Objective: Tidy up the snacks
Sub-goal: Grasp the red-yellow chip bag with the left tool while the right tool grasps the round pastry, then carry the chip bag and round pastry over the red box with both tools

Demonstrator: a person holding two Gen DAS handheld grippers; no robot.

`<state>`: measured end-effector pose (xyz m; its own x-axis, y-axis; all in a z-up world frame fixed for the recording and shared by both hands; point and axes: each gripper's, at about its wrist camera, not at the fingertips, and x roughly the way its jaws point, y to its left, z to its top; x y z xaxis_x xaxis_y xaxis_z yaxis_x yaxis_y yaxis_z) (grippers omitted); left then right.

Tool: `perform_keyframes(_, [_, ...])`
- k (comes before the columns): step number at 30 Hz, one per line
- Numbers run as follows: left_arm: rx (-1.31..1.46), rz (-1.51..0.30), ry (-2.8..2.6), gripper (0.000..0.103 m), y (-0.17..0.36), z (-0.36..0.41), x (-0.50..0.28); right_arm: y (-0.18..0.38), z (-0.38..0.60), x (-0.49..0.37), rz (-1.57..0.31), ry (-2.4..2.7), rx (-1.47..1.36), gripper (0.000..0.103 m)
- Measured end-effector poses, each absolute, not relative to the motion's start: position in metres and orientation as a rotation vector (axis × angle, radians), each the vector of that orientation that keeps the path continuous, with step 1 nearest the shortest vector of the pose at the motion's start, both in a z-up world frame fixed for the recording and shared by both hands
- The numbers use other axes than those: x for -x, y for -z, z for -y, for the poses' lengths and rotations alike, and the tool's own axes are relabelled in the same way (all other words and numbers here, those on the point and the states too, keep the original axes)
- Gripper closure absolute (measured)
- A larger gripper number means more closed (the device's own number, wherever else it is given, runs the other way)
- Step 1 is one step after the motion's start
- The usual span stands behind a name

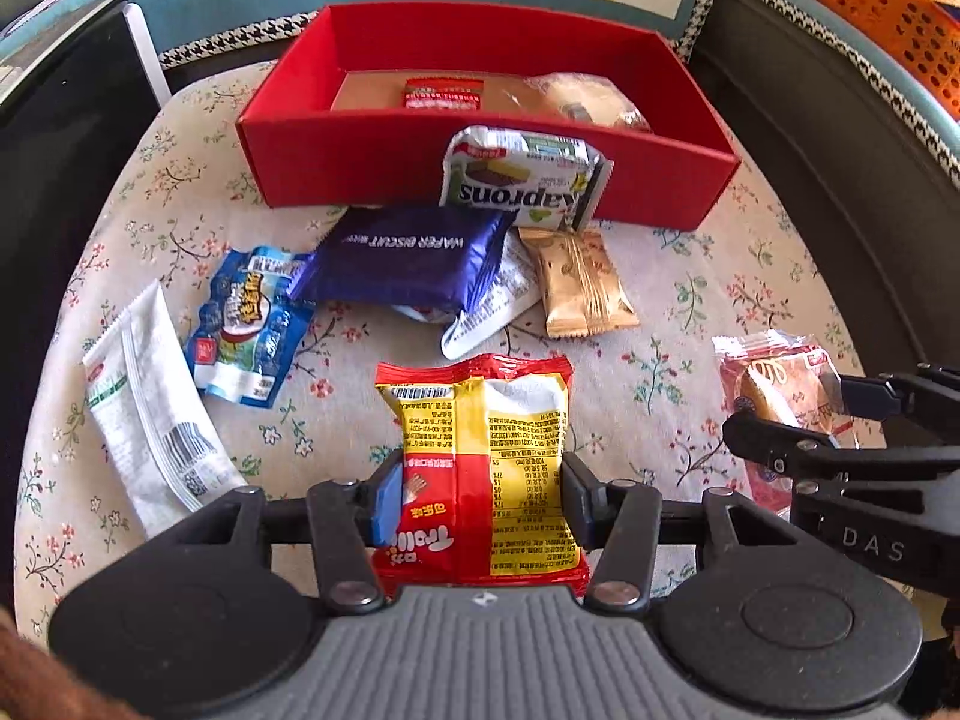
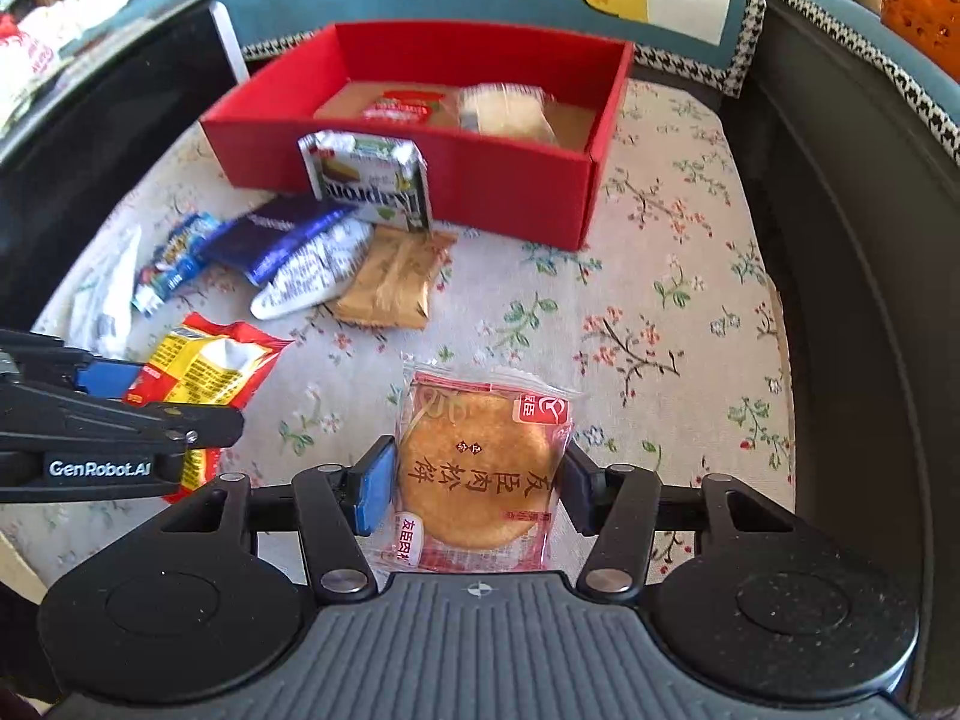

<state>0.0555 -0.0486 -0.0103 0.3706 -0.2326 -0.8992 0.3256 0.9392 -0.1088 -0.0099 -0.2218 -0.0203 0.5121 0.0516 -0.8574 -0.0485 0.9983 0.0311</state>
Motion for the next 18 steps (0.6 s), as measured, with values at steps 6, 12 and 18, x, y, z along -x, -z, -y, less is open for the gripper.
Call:
perform_keyframes(6, [-0.074,-1.116,0.346,0.005,0.004,0.048,-0.067,0.014,0.220,0.002,-1.005,-0.074,-0.015,0.040])
perform_keyframes(12, [-0.077,-1.095,0.342,0.005,-0.001,0.052,-0.074,0.008,0.221,-0.005,-0.985,-0.074,-0.022,0.040])
perform_keyframes(18, [-0.085,-1.075,0.338,0.005,-0.007,0.057,-0.079,0.003,0.222,-0.011,-0.966,-0.069,-0.028,0.040])
